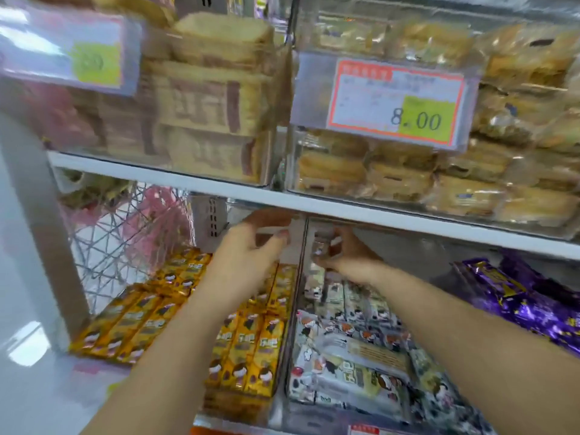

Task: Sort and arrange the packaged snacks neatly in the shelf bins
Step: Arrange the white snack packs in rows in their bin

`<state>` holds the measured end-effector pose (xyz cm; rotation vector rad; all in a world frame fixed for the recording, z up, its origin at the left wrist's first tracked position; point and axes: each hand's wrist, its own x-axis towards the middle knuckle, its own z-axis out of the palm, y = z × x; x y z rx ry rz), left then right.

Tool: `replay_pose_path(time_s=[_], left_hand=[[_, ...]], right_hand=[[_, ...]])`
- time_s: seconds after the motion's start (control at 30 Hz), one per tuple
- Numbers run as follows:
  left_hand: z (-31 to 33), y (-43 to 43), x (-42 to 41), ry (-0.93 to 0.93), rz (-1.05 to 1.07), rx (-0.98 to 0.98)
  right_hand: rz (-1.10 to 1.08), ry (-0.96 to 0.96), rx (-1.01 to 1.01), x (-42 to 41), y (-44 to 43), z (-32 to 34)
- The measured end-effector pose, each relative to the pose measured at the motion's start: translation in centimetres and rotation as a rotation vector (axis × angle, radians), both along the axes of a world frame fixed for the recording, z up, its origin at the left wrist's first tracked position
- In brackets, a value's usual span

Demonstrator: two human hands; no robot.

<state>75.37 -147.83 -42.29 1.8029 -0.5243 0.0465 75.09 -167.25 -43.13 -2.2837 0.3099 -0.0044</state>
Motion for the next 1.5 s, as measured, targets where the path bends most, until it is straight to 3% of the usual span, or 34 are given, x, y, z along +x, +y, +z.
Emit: replay_pose_path(time_s=[0.4,0.9,1.07,1.33,1.5], left_hand=[[-1.6,1.4,0.7,-0.021,-0.038,0.036],[-2.1,0.6,0.7,-0.01,-0.082,0.053],[-2.4,0.2,0.7,-0.007,-0.112,0.06],[-1.9,-0.3,-0.3,-0.068,-0.108,0.116],[-2.0,-0.2,-1.3,-0.119,-0.095,0.14]], right_hand=[[0.206,0.447,-0.499,3.0,-1.5,-1.5],[0.372,0.576,-0.321,3.5,-0.7,-3.0],[0.392,0.478,-0.344,2.6,-0.5,-2.6],[0.462,0.121,-0.391,-5.4,-0.5,2.0],[0.531,0.149,-0.342,-10.2,-0.9,3.2]])
